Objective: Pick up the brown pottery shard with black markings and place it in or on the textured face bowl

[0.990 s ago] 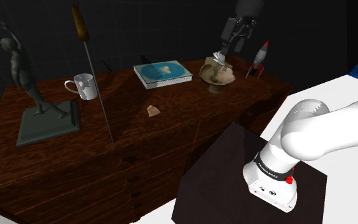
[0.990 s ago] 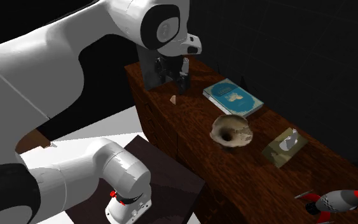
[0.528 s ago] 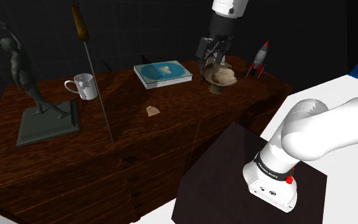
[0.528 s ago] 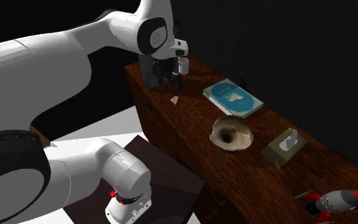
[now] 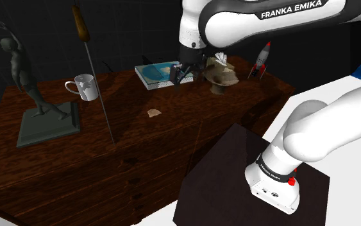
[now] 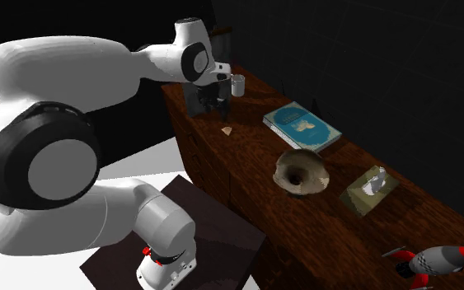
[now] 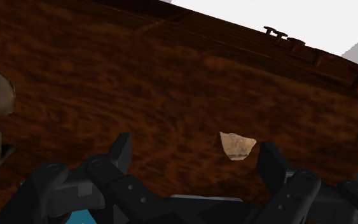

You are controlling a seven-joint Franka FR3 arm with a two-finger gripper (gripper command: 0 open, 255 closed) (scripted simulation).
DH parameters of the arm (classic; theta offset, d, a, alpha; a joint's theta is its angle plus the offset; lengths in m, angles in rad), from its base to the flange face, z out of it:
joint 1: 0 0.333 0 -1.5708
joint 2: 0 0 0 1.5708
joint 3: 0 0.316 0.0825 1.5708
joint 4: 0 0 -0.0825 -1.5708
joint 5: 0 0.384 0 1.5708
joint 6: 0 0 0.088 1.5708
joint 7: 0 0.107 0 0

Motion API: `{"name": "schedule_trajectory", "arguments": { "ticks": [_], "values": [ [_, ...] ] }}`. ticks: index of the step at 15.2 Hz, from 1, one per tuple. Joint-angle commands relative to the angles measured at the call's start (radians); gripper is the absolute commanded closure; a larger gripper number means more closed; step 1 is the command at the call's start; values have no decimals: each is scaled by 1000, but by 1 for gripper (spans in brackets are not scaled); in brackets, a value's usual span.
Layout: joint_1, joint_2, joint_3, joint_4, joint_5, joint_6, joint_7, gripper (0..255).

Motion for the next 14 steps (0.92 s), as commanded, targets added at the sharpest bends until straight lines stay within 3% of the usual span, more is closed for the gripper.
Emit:
{"name": "schedule_trajectory", "arguments": {
  "ticks": [1, 5, 9, 13, 14],
  "values": [
    [-14, 72, 48, 22, -37, 50, 63, 0],
    [-49, 227, 143, 68, -145, 133, 207, 0],
    [-77, 406, 220, 145, -310, 175, 381, 0],
    [-66, 604, 251, 253, -506, 165, 562, 0],
    [-60, 618, 248, 262, -519, 163, 574, 0]
  ]
}}
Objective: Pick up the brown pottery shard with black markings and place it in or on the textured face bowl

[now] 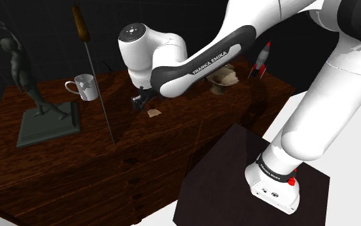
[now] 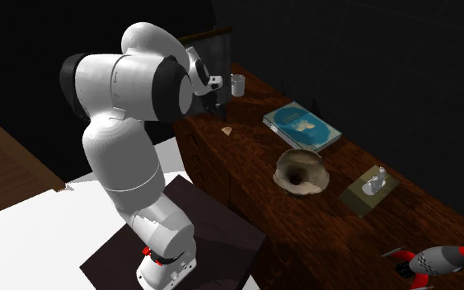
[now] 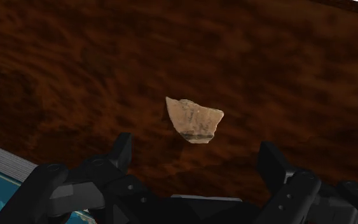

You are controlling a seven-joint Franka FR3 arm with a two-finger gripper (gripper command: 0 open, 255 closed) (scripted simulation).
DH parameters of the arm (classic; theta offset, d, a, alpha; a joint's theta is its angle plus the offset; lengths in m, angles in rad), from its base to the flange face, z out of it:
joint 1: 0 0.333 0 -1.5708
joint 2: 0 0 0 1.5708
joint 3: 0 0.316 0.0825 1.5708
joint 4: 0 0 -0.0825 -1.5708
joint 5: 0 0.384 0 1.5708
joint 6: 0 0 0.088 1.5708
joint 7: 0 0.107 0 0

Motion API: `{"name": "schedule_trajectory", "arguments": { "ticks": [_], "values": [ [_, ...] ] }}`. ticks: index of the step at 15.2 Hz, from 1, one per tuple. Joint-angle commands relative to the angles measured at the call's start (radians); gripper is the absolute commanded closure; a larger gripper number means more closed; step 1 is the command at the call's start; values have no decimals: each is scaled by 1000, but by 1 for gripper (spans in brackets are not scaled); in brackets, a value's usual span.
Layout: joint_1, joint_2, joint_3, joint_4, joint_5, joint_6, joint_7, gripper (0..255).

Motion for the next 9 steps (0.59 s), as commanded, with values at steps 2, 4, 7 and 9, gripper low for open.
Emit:
{"name": "schedule_trajectory", "arguments": {
  "ticks": [2, 4, 7, 9],
  "values": [
    [4, 51, -8, 9, -55, 20, 43, 0],
    [1, 67, -14, 2, -74, 39, 55, 0],
    [-2, 99, -27, -9, -110, 73, 77, 0],
    [-2, 99, -28, -9, -110, 73, 77, 0]
  ]
}}
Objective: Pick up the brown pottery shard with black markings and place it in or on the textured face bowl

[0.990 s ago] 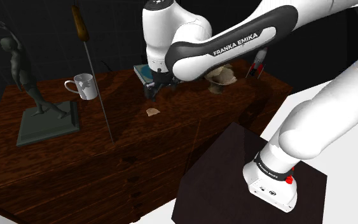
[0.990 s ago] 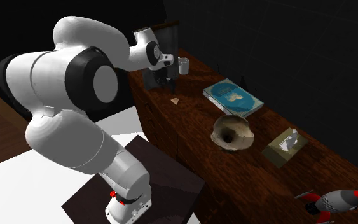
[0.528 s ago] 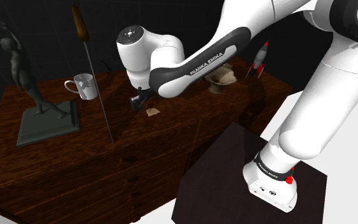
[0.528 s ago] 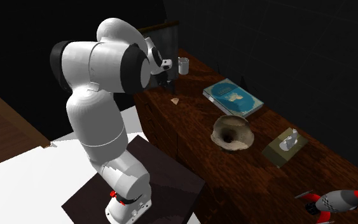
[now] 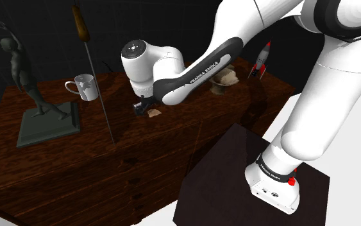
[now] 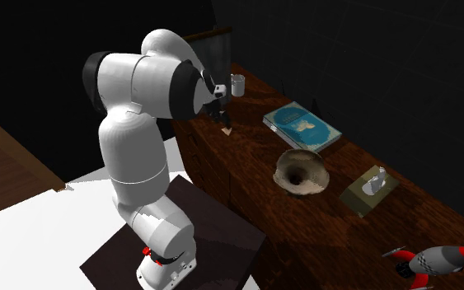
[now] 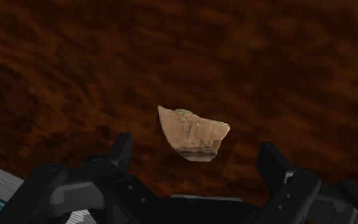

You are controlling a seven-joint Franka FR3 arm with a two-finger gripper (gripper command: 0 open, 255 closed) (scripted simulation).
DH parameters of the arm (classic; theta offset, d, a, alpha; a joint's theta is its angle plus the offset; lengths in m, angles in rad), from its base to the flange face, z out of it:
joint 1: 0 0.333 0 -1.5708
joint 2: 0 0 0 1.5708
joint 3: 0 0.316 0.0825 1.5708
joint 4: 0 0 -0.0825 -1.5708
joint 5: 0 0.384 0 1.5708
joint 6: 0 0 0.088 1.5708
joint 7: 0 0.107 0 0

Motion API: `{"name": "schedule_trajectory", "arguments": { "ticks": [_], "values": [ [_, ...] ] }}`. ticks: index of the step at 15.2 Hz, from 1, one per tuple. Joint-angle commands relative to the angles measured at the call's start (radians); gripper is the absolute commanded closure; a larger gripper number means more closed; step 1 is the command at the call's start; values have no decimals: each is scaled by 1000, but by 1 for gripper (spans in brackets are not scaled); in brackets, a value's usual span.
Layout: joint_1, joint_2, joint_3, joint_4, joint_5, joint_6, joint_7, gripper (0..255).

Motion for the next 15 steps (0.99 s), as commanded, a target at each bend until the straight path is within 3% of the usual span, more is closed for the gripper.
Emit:
{"name": "schedule_trajectory", "arguments": {
  "ticks": [1, 6, 7, 15],
  "values": [
    [0, 5, -1, 1, -4, 3, 3, 0],
    [0, 4, -1, 1, -4, 3, 3, 0],
    [0, 4, -1, 1, -4, 3, 3, 255],
    [0, 4, -1, 1, -4, 3, 3, 255]
  ]
}}
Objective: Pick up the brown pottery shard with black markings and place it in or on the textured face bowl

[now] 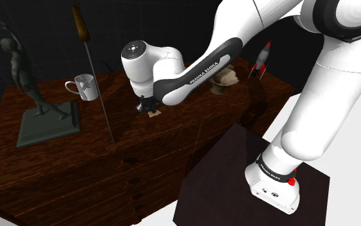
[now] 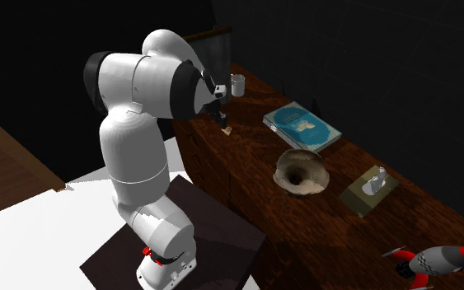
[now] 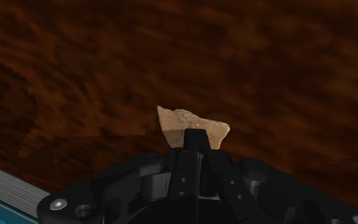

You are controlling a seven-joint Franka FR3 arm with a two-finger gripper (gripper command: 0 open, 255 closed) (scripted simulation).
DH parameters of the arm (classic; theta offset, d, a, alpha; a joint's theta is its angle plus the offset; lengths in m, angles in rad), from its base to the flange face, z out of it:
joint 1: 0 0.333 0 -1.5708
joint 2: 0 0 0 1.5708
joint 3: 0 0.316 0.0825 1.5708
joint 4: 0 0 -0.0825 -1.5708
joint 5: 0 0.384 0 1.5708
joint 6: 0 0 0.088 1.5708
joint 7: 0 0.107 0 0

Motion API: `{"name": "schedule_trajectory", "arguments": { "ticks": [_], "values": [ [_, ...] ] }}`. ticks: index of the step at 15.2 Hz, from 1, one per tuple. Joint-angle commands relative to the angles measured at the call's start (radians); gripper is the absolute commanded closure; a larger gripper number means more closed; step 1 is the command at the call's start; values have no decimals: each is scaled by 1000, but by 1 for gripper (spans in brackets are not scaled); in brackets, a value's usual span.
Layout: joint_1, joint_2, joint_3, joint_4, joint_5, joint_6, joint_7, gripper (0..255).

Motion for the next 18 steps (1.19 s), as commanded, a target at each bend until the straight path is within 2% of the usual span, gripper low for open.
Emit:
{"name": "schedule_trajectory", "arguments": {
  "ticks": [1, 2, 3, 4, 5, 6, 12, 18],
  "values": [
    [0, 0, 0, 0, 0, 0, 0, 255],
    [0, 0, 0, 0, 0, 0, 0, 0],
    [-71, 6, 9, 36, 179, 24, -252, 0],
    [-143, 43, 27, 101, 344, -7, -487, 0],
    [-166, 53, 43, 114, 362, -17, -517, 0],
    [-167, 61, 43, 109, 354, -6, -511, 0],
    [-158, 119, 24, 84, 302, 66, -478, 0],
    [-158, 119, 24, 84, 302, 66, -478, 0]
  ]
}}
